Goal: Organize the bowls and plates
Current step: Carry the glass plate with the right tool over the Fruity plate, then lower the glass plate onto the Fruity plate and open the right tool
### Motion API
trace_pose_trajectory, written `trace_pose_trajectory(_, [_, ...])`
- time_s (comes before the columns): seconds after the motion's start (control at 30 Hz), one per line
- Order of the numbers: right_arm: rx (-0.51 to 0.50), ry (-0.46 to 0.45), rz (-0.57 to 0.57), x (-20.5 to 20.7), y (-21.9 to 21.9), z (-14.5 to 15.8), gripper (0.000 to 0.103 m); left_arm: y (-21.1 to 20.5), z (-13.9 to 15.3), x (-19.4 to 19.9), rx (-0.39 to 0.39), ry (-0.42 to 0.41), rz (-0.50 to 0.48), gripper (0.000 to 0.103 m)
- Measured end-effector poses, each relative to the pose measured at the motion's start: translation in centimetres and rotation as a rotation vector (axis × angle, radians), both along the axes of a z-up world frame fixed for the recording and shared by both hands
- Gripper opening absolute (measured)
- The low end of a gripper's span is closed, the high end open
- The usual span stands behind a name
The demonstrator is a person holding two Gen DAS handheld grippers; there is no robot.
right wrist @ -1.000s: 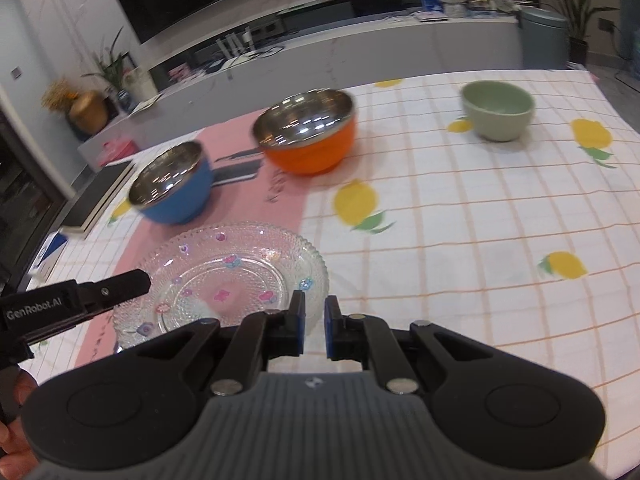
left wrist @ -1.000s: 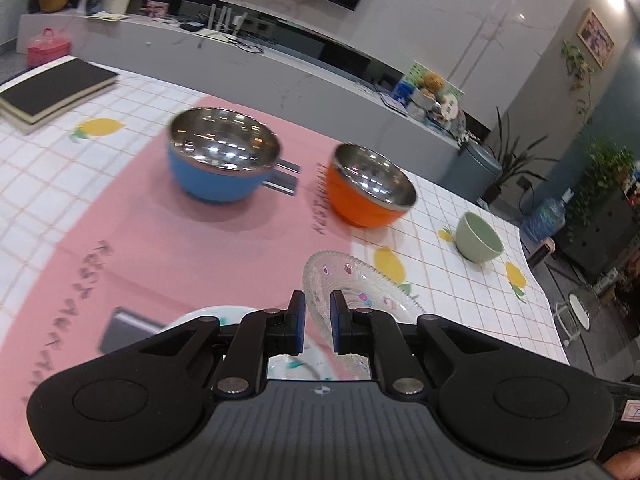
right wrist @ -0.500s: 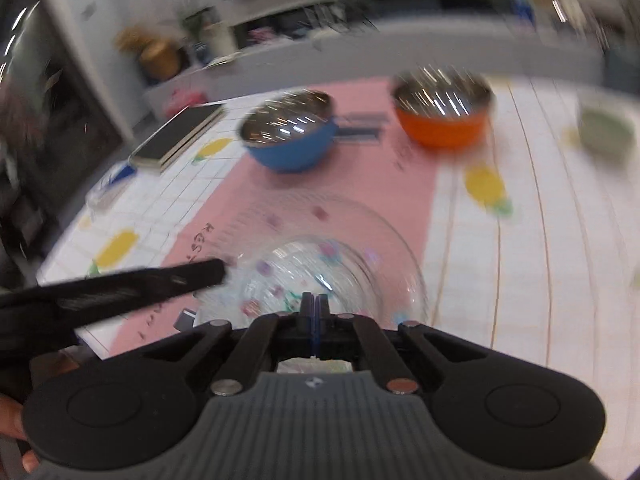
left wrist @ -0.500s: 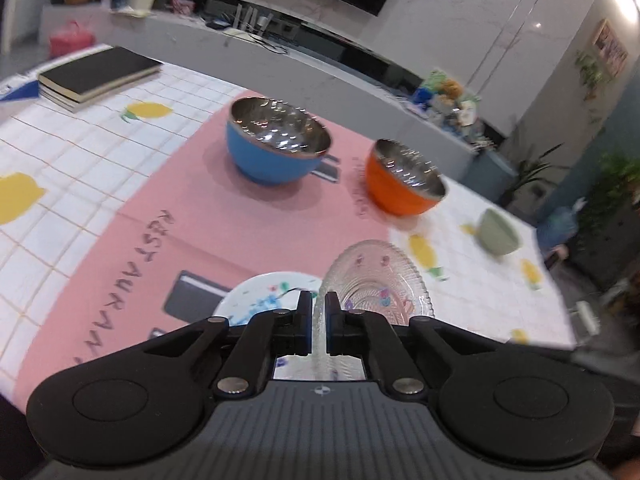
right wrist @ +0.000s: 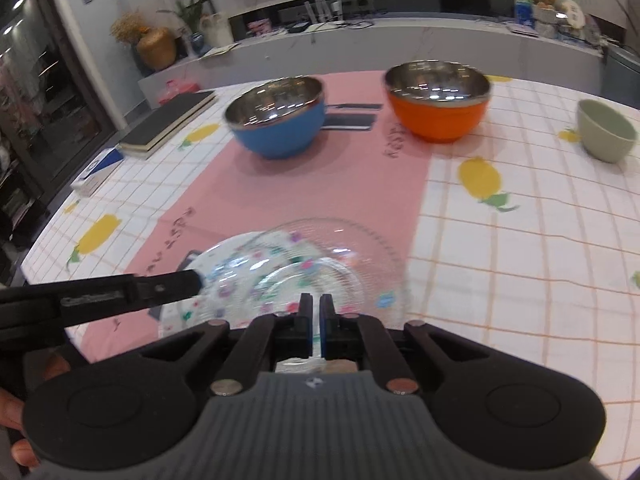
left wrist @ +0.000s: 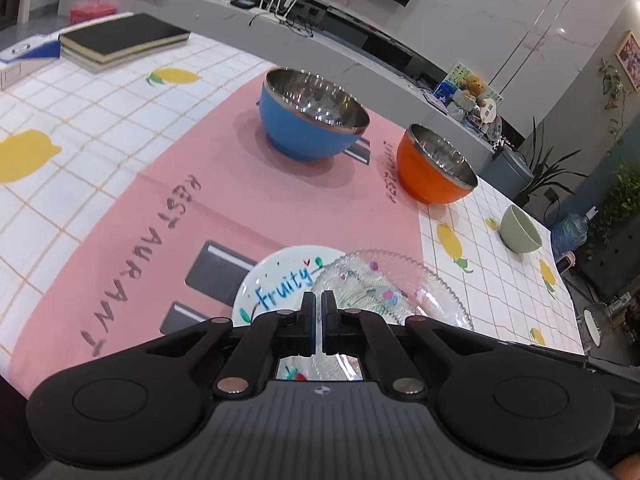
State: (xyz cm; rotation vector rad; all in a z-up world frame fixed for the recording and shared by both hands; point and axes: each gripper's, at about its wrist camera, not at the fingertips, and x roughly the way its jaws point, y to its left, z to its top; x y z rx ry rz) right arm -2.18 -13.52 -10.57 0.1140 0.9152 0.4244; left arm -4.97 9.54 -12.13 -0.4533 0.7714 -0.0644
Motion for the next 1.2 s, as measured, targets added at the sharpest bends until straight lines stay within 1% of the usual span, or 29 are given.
trace_pose_trajectory(0.03, [0.002, 0.004, -0.017, 0.2, -0.5, -0.1, 0.006, 0.0, 0.2, 0.0, 0.01, -0.006, 0.001, 0.002])
trace_pose_trajectory(0.1, [0.006, 0.009, -0.048, 0.4, -1.5, -0.2, 0.016, 0.1, 0.5, 0.0, 0.036, -0.012, 0.006, 0.004])
trace_pose_trajectory(0.17, [0.051, 0.017, -0.053, 0.4, -2.4, -0.3, 0.016, 0.3, 0.8, -0.1, 0.071, -0.015, 0.016, 0.006])
trace_pose_trajectory(0.23, [0.06, 0.018, -0.059, 0.3, -2.7, -0.3, 0.016, 0.5, 1.1, -0.1, 0.106, -0.013, 0.023, 0.017])
trace_pose_trajectory(0.3, [0.055, 0.008, -0.056, 0.0, -2.7, -0.2, 0.018, 0.9, 1.2, -0.2, 0.133, -0.011, 0.029, 0.025])
trace_pose_trajectory(0.33, [0.058, 0.004, -0.054, -0.1, -2.7, -0.1, 0.019, 1.2, 1.2, -0.3, 0.14, -0.01, 0.033, 0.027])
trace_pose_trajectory(0.37, [0.064, -0.004, -0.054, -0.3, -2.8, 0.0, 0.025, 1.5, 1.2, -0.4, 0.14, -0.008, 0.039, 0.028])
trace_pose_trajectory(0.4, [0.059, -0.015, -0.062, -0.4, -2.8, 0.2, 0.036, 1.8, 1.2, -0.4, 0.137, -0.002, 0.044, 0.032])
trace_pose_trajectory(0.43, [0.049, -0.028, -0.069, -0.5, -2.9, 0.4, 0.039, 2.0, 1.1, -0.4, 0.13, 0.006, 0.047, 0.035])
trace_pose_trajectory(0.5, [0.04, -0.046, -0.075, -0.6, -3.1, 0.7, 0.04, 2.4, 0.7, -0.4, 0.11, 0.023, 0.051, 0.037])
trace_pose_trajectory(0.57, [0.034, -0.035, -0.09, -0.3, -3.4, 0.5, 0.039, 2.7, 0.3, -0.4, 0.088, 0.048, 0.054, 0.037])
trace_pose_trajectory(0.63, [0.043, -0.009, -0.113, -0.1, -3.9, 0.0, 0.035, 2.9, -0.2, -0.3, 0.06, 0.073, 0.053, 0.035])
trace_pose_trajectory(0.67, [0.052, 0.008, -0.119, 0.1, -4.1, -0.3, 0.029, 3.1, -0.4, -0.3, 0.042, 0.079, 0.057, 0.032])
trace_pose_trajectory(0.73, [0.072, 0.035, -0.125, 0.2, -4.4, -0.7, 0.024, 3.3, -0.6, -0.3, 0.011, 0.089, 0.061, 0.02])
trace_pose_trajectory(0.8, [0.084, 0.046, -0.123, 0.0, -4.4, -0.9, 0.014, 3.4, -0.8, -0.3, -0.005, 0.094, 0.055, 0.013])
trace_pose_trajectory(0.83, [0.087, 0.048, -0.12, 0.0, -4.3, -0.9, 0.011, 3.4, -0.8, -0.3, -0.012, 0.097, 0.052, 0.008])
trace_pose_trajectory(0.93, [0.079, 0.049, -0.12, -0.1, -4.1, -1.0, 0.003, 3.3, -0.8, -0.2, -0.031, 0.099, 0.04, 0.002])
trace_pose_trajectory(1.03, [0.105, 0.063, -0.117, -0.2, -4.0, -1.1, 0.0, 3.1, -1.1, -0.2, -0.052, 0.108, 0.027, 0.0])
trace_pose_trajectory(1.1, [0.102, 0.056, -0.103, -0.3, -3.7, -1.1, 0.0, 2.9, -1.3, -0.1, -0.06, 0.115, 0.017, 0.0])
trace_pose_trajectory(1.2, [0.104, 0.047, -0.078, -0.3, -2.8, -0.8, 0.0, 2.7, -1.3, -0.2, -0.049, 0.116, 0.02, 0.0])
